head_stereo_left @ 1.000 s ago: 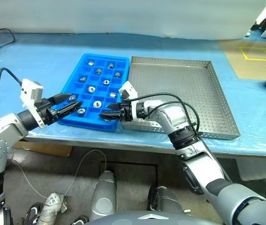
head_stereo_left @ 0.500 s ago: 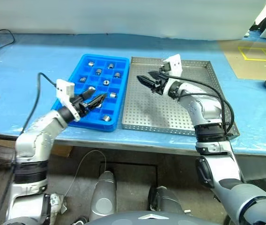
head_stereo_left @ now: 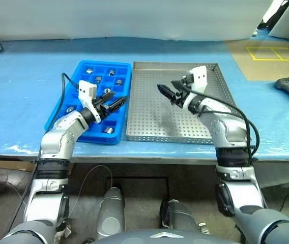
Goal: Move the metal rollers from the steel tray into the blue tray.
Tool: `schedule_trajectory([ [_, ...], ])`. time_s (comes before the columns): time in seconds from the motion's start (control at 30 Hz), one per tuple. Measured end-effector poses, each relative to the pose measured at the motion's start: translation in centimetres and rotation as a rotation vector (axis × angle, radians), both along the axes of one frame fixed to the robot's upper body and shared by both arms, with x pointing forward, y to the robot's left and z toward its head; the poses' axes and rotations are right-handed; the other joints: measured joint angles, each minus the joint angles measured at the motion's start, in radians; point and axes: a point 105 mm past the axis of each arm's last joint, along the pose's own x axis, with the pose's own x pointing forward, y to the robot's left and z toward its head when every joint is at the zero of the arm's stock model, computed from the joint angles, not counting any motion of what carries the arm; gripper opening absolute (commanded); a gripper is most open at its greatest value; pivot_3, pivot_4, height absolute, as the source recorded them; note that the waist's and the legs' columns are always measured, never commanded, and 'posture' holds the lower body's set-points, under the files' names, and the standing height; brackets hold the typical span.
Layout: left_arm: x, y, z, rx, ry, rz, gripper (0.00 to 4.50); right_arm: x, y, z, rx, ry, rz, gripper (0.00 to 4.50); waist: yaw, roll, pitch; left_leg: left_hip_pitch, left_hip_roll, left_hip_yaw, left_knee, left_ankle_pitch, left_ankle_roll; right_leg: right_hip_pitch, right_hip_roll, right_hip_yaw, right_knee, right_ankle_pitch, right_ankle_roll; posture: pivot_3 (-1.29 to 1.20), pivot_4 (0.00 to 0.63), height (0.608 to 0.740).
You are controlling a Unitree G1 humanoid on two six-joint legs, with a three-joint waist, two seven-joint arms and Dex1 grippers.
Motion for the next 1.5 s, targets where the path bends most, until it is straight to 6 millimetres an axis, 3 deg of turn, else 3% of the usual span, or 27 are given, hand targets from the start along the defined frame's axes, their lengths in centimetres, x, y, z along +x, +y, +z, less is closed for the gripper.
schedule_trajectory([
  [0.17, -0.1, -0.3, -0.1, -0.01, -0.001, -0.017, 3.75, -1.9, -0.6, -2.6, -0.001, 0.09, -0.028, 3.51, -0.01, 0.0, 0.0, 0.0, 0.0, 0.0, 0.003, -0.001, 0.001, 0.002, -0.001, 0.0, -0.001, 0.0, -0.003, 0.08, 0.15, 0.74],
  [0.53, 0.0, -0.7, -0.3, -0.028, 0.001, -0.018, 3.75, -2.5, -0.6, -2.3, -0.008, 0.106, -0.028, 3.51, -0.015, 0.0, 0.0, 0.002, 0.0, 0.0, 0.004, -0.003, 0.004, 0.003, -0.001, 0.001, -0.001, 0.003, -0.003, 0.1, 0.15, 0.74],
  [0.77, -1.3, -0.9, -2.4, -0.069, 0.062, 0.024, 3.75, -4.1, -0.3, -3.1, -0.039, 0.155, 0.006, 3.51, -0.014, 0.0, 0.0, 0.001, 0.0, 0.0, 0.004, -0.003, 0.005, 0.003, -0.001, 0.0, -0.003, 0.003, -0.003, 0.13, 0.15, 0.74],
  [0.97, -2.6, -1.3, -3.1, -0.091, 0.077, 0.06, 3.75, -4.7, -0.5, -3.4, -0.076, 0.2, 0.029, 3.51, -0.012, 0.0, 0.0, 0.002, 0.0, -0.001, 0.004, -0.004, 0.006, 0.004, -0.002, 0.0, -0.003, 0.0, 0.004, 0.17, 0.15, 0.74],
  [1.1, -3.1, -1.2, -3.3, -0.1, 0.082, 0.084, 3.75, -4.8, -0.6, -3.4, -0.094, 0.211, 0.039, 3.51, -0.01, 0.0, 0.0, 0.002, 0.0, -0.001, 0.004, -0.004, 0.006, 0.004, -0.002, 0.0, -0.003, 0.0, 0.005, 0.21, 0.15, 0.74],
  [1.3, -3.2, -1.1, -2.9, -0.115, 0.068, 0.097, 3.75, -3.6, 1.2, -1.4, -0.084, 0.148, 0.099, 3.51, -0.007, 0.001, 0.0, 0.002, 0.0, -0.003, 0.004, -0.003, 0.005, 0.004, -0.002, 0.0, -0.003, 0.0, 0.005, 0.25, 0.15, 0.74],
  [1.5, -2.9, -0.3, -1.8, -0.1, 0.031, 0.113, 3.75, -2.5, 2.0, -1.4, -0.06, 0.122, 0.109, 3.51, 0.013, 0.001, 0.0, 0.001, 0.0, -0.003, 0.004, -0.004, 0.006, 0.003, -0.002, 0.0, -0.004, 0.003, 0.0, 0.28, 0.15, 0.74],
])
